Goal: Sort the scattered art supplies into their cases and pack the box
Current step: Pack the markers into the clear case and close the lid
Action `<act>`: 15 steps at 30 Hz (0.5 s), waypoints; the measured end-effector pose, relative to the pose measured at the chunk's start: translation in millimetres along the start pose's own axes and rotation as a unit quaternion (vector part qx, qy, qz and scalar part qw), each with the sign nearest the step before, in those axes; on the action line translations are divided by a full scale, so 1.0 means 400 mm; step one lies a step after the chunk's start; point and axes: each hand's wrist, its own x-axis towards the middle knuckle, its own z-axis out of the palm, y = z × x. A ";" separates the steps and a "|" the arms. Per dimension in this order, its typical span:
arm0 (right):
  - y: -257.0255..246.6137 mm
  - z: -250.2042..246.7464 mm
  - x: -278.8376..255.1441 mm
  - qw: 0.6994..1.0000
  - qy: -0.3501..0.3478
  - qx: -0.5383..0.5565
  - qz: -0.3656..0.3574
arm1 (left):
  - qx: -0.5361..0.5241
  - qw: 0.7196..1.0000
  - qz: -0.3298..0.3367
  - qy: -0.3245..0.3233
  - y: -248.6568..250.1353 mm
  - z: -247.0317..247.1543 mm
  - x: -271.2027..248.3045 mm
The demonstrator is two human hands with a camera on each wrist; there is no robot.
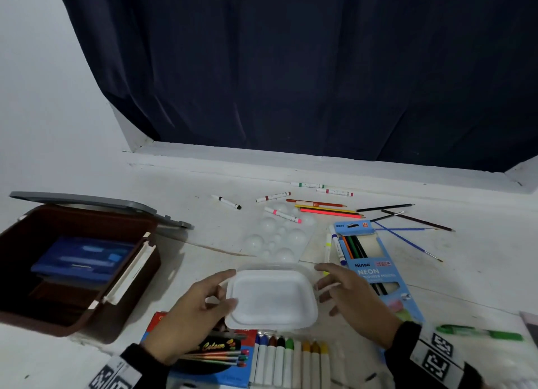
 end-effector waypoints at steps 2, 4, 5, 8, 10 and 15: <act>-0.006 0.000 -0.007 0.999 -0.013 -0.033 -0.028 | 0.049 0.999 0.009 0.001 -0.014 -0.002 0.010; -0.006 0.009 -0.014 0.995 -0.034 -0.077 -0.057 | 0.075 0.997 0.022 -0.002 -0.018 -0.002 0.023; -0.003 0.014 -0.015 0.990 -0.042 -0.110 -0.071 | 0.089 0.996 0.031 -0.002 -0.018 -0.003 0.029; -0.010 0.024 -0.016 0.974 -0.068 -0.195 -0.094 | 0.150 0.987 0.055 -0.016 -0.006 -0.014 0.047; -0.019 0.023 -0.010 0.969 -0.071 -0.213 -0.101 | 0.193 0.979 0.062 -0.032 0.001 -0.024 0.058; -0.040 0.013 0.014 0.953 -0.101 -0.270 -0.093 | 0.280 0.957 0.070 -0.037 0.026 -0.039 0.085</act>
